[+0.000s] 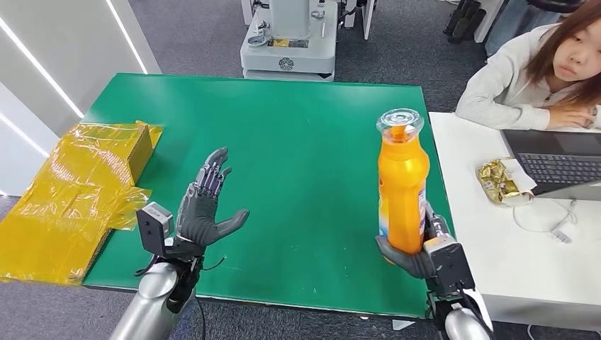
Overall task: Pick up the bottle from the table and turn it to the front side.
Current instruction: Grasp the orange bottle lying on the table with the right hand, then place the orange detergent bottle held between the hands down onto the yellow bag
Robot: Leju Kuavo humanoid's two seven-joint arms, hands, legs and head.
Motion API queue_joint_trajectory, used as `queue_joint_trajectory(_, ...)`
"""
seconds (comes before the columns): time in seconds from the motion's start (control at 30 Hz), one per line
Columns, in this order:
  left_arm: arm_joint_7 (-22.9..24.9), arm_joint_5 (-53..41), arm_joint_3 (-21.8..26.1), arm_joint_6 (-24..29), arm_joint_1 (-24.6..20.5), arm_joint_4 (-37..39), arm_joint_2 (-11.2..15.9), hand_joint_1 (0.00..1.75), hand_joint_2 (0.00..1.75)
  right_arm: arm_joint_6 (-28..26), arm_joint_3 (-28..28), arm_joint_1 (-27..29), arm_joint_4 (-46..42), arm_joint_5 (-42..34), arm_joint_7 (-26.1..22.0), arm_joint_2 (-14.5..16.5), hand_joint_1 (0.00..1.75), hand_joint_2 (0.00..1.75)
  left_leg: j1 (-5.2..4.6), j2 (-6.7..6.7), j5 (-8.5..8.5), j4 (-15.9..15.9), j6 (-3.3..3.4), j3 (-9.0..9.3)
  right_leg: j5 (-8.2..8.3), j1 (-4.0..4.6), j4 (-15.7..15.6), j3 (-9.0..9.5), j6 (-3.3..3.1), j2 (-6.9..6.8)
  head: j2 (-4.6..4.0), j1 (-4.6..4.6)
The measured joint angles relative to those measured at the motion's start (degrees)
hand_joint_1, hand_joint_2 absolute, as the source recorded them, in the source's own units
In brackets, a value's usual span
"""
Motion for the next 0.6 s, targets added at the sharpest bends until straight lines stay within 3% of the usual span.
queue_joint_trajectory(0.4, 2.38, 0.88, -2.28, -1.02, -1.21, -1.33, 0.21, 0.0, 1.75, 0.05, 1.34, -5.18, 2.26, -2.09, -2.43, 2.0, 1.7, 1.75, 0.0, -0.01, 0.01, 0.01, 0.0, 0.02, 0.01, 0.0, 0.0, -0.01, 0.0, 0.0, 0.0, -0.01)
queue_joint_trajectory(0.6, 4.56, 1.53, -3.11, -5.25, -3.12, -1.33, -0.14, 0.0, 1.75, -0.56, 1.52, -6.12, 2.94, -2.72, -3.35, 2.23, 1.7, 1.75, 0.0, -0.02, 0.01, 0.01, 0.0, 0.01, 0.01, 0.0, 0.0, -0.01, 0.0, -0.01, 0.0, 0.0)
